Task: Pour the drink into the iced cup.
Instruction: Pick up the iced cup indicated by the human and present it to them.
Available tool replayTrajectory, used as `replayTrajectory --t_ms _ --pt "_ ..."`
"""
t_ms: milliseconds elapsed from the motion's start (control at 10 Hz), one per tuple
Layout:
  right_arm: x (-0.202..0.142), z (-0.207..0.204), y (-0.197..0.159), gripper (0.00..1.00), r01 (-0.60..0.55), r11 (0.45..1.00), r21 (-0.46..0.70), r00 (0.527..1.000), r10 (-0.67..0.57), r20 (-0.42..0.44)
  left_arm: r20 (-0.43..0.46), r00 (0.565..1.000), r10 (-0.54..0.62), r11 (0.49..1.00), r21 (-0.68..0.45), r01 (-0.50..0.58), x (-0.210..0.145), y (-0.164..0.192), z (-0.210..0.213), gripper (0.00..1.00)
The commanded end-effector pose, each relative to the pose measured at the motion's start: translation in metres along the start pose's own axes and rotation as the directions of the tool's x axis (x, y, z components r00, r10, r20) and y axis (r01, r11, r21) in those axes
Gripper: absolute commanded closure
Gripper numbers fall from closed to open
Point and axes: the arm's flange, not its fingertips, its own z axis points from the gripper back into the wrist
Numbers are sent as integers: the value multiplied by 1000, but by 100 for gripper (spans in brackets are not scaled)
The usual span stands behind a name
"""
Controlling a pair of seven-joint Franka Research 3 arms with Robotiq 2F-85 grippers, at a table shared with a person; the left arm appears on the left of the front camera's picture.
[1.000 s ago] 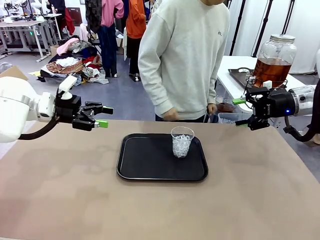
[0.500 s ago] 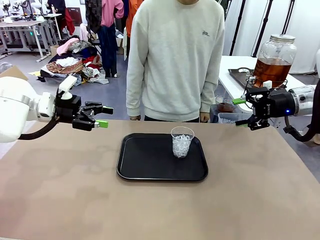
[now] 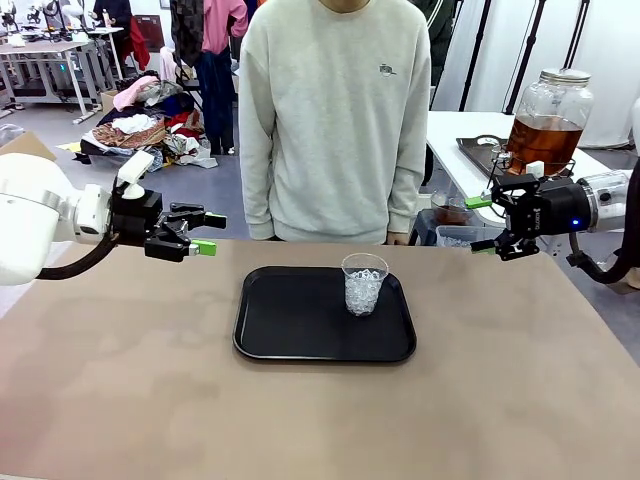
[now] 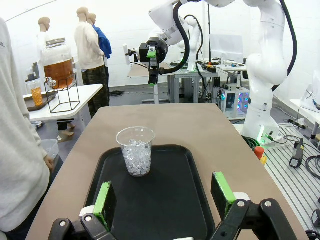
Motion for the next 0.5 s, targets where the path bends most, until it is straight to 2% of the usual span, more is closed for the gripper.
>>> replayTrajectory --t_ms 0,400 --pt "0 0 1 0 1 1000 2 1000 -1 0 1 1000 -2 1000 -1 2 1 0 0 0" --pt "0 0 1 0 1 1000 2 1000 -1 0 1 1000 -2 1000 -1 2 1 0 0 0"
